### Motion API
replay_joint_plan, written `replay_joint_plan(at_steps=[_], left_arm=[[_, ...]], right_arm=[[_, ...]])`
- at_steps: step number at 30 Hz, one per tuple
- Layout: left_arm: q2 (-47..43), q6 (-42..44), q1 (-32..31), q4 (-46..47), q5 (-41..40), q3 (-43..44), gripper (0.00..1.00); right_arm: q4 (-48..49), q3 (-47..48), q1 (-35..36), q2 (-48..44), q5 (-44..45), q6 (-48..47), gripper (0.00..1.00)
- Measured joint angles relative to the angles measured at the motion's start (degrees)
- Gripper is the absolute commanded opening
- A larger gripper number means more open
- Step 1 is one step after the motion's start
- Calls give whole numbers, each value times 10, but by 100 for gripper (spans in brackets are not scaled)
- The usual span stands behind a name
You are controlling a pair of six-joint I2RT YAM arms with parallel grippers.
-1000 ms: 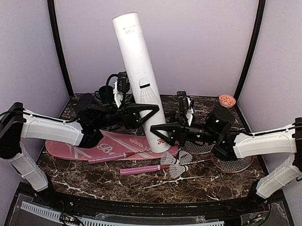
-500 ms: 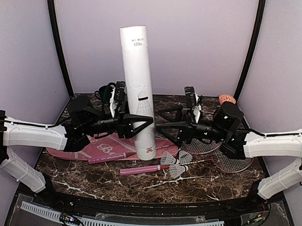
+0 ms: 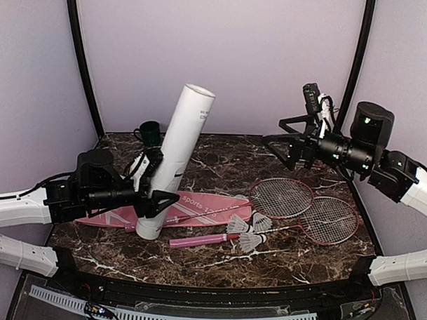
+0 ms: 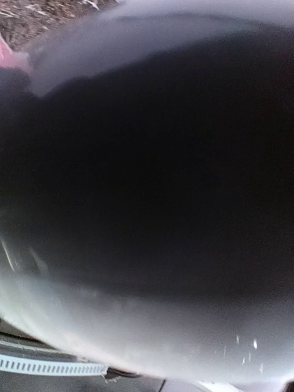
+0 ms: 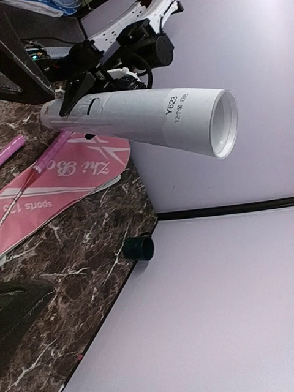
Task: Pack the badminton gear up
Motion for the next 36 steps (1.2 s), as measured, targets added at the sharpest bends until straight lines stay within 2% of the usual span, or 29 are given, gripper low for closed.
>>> replay_joint_plan(at_steps=[6,12,21,29,36], left_arm=[[-5,16,0,-170,-71,15,49],[-5,50,-1,-308,-96,70,44],[-35,111,-3,-375,-81,79,43],[-30,211,-5,-404,-130,102,42],[-55,246,-9,-394,-109,79,41]], right_arm=[[-139,54,0,5,42,-47,99],[-202,95,0,48,-3,-72,88],[-233,144,0,118,-143,-70,75],[-230,175,5,127,-184,-64,59],[-204,161,39,155,-216,-32,51]])
